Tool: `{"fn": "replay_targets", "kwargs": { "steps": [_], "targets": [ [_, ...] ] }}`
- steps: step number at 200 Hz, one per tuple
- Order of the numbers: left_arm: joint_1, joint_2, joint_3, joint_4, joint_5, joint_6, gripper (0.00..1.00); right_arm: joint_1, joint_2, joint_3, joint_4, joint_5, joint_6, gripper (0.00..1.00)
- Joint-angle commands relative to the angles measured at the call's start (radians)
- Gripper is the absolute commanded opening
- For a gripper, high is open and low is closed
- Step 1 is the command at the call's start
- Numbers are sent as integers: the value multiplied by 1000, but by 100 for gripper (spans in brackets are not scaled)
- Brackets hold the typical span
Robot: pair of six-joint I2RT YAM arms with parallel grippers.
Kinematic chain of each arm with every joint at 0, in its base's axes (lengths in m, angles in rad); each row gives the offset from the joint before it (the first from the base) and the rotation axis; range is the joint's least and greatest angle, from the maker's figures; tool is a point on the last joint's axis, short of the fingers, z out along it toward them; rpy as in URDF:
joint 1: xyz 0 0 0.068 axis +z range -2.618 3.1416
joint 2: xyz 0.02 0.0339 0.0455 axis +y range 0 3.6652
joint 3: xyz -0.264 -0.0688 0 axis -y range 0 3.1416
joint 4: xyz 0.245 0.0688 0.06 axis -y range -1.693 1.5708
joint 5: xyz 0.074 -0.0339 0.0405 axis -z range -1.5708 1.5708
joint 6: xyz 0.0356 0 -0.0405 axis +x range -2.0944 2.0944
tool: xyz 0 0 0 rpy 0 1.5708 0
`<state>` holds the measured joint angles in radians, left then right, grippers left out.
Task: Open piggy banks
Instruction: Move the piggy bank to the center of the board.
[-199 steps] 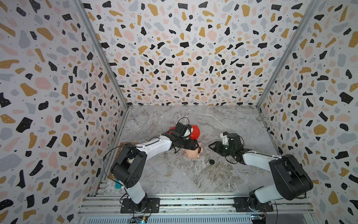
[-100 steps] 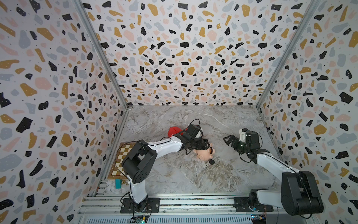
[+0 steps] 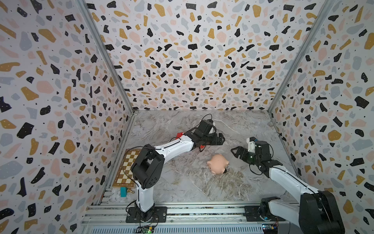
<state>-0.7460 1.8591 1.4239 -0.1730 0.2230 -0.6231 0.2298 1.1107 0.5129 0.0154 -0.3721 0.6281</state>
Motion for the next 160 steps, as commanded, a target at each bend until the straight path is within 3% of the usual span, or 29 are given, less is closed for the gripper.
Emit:
{"fn": "replay_targets", "kwargs": {
  "steps": [1, 39, 72, 90, 117, 160],
  "targets": [
    [27, -71, 39, -76, -68, 91, 99, 114, -68, 64, -72, 83, -67, 86],
    [138, -139, 40, -141, -149, 179, 99, 369, -59, 175, -73, 195, -131, 77],
    [231, -150, 53, -199, -221, 244, 99, 543, 98, 288, -67, 242, -188, 59],
    [286, -138, 63, -228, -240, 252, 99, 619, 186, 344, -73, 281, -233, 53],
    [360, -101, 75, -267, -238, 240, 99, 666, 304, 397, -87, 262, -269, 45],
    [410, -19, 97, -275, -249, 228, 99, 683, 402, 380, -108, 236, -285, 45]
  ]
}}
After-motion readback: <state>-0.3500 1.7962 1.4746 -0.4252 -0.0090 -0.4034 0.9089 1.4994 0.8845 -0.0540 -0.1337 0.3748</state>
